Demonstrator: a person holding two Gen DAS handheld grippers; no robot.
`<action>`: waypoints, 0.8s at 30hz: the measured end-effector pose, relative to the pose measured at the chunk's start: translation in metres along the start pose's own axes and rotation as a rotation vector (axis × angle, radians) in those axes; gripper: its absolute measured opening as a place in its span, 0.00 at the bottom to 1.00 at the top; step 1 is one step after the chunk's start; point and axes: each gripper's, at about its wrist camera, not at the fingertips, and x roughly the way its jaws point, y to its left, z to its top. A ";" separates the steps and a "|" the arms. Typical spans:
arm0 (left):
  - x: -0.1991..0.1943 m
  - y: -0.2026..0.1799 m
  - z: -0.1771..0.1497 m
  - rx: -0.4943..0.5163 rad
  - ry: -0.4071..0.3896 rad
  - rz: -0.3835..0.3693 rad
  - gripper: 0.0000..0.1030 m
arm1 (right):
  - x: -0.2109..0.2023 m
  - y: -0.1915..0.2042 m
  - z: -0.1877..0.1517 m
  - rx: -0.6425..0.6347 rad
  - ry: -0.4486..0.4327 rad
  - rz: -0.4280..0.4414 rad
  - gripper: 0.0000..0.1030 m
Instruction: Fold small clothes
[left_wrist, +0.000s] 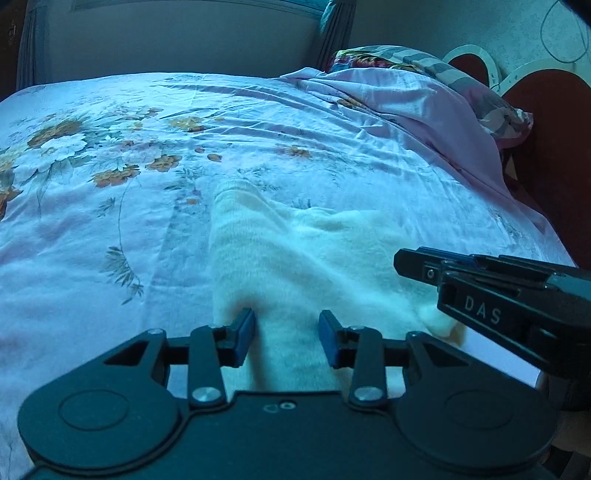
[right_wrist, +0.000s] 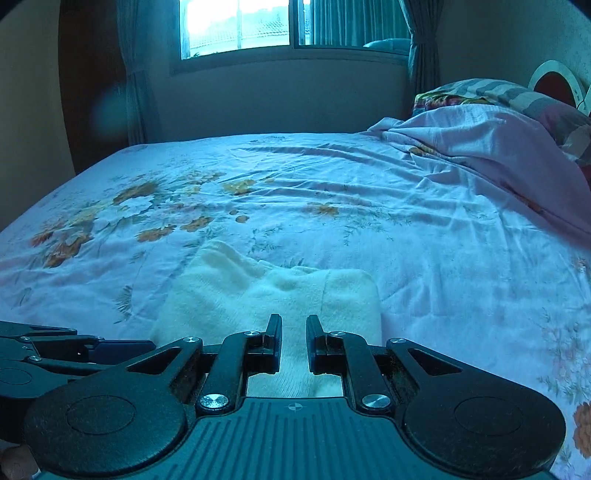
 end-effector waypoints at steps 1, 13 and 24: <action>0.007 0.002 0.004 0.000 -0.003 0.009 0.36 | 0.009 -0.002 0.002 -0.006 0.005 -0.011 0.11; 0.062 0.010 0.032 0.019 -0.028 0.067 0.36 | 0.082 -0.032 -0.010 -0.096 0.003 -0.187 0.11; 0.050 -0.003 0.022 0.074 -0.050 0.121 0.36 | 0.087 -0.028 -0.008 -0.135 0.045 -0.221 0.11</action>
